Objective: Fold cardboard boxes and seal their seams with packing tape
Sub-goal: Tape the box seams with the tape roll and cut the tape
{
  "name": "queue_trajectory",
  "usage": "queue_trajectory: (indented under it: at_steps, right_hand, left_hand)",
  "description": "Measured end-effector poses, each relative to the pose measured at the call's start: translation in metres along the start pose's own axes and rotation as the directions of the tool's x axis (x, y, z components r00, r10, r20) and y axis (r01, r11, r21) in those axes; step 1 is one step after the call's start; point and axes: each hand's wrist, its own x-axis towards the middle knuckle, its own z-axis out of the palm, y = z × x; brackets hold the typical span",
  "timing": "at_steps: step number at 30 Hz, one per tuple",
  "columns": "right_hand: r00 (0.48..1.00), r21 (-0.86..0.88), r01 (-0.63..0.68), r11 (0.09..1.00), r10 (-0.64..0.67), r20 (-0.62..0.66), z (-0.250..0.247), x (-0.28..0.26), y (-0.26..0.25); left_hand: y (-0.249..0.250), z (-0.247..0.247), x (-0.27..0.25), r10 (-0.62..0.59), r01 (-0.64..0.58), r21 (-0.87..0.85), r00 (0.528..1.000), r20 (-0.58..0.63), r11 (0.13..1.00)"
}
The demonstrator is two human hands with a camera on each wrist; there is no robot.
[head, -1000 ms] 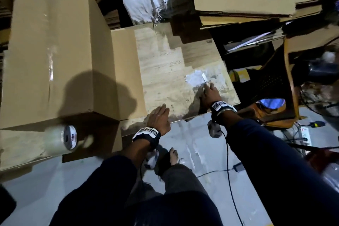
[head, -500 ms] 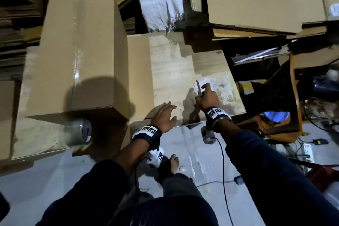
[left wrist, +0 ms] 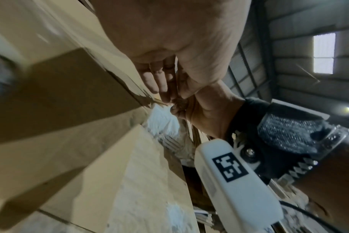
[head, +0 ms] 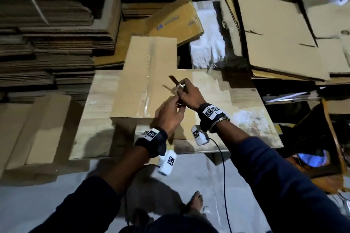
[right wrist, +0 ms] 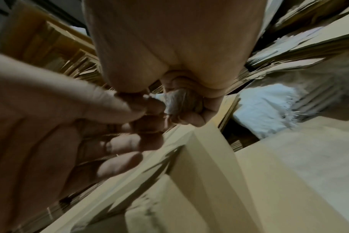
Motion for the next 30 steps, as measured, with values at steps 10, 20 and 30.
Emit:
queue_trajectory:
  at_steps: [10,20,30]
  right_hand:
    - [0.943,-0.419,0.184,0.889,-0.039,0.331,0.079,-0.006,-0.051]
    - [0.930,-0.520,0.234,0.821,-0.034,0.365,0.084,-0.010,-0.054]
    - [0.936,-0.518,0.193,0.834,0.003,0.353,0.086,-0.008,-0.053]
  left_hand:
    - [-0.094,-0.090,-0.073,-0.478,0.415,-0.238,0.783,-0.397,0.878]
    - [-0.114,-0.062,-0.068,-0.715,0.639,-0.460,0.699,0.014,0.616]
    - [-0.097,-0.072,-0.057,-0.684,0.643,-0.297,0.727,-0.054,0.706]
